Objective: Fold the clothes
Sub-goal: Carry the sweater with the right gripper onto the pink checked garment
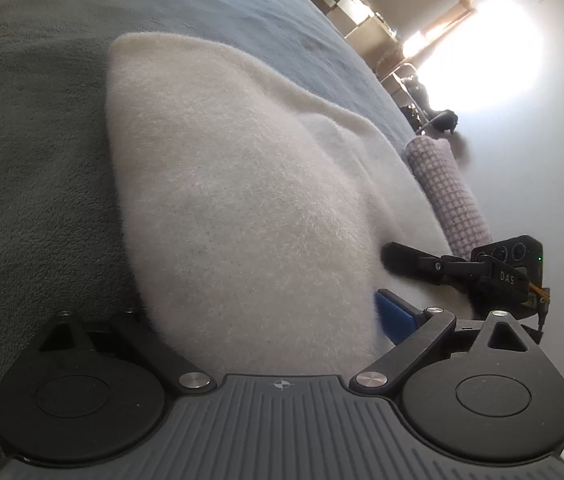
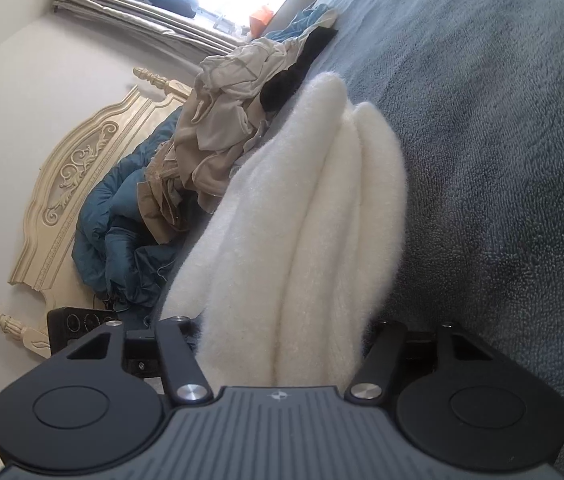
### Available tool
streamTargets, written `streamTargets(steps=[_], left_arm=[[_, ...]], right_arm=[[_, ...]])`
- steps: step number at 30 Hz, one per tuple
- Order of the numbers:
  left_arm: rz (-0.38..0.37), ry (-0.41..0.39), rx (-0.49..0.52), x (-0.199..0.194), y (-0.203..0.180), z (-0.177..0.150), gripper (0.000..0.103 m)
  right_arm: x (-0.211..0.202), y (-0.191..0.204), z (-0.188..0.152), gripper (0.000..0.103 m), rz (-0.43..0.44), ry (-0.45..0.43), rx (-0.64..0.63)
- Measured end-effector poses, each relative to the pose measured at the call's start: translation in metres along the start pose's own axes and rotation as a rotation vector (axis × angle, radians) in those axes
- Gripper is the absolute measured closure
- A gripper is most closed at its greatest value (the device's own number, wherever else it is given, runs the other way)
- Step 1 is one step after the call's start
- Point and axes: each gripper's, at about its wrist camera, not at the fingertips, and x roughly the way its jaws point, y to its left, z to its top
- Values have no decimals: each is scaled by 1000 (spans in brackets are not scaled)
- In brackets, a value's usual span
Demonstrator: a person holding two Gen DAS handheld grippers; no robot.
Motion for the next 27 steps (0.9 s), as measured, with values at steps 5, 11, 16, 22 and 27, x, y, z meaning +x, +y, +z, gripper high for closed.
streamTargets(steps=[5,11,16,22,27], left_arm=[[17,-22,8,-4,-7,1,12],[15,-45,4,-10,-9,-2,14],[4,-59,7,-13,-12,-4,14],[-5,-71,14,-15,-15,-6,14],[-5,-79,22,-15,-22,-7,14]], right_arm=[[-4,13,0,43,-29,-3,-39],[-8,25,2,44,-45,-4,-73],[-12,33,2,44,-53,-4,-99],[-19,40,3,44,-56,-8,-120],[-27,42,4,44,-54,-14,-131]])
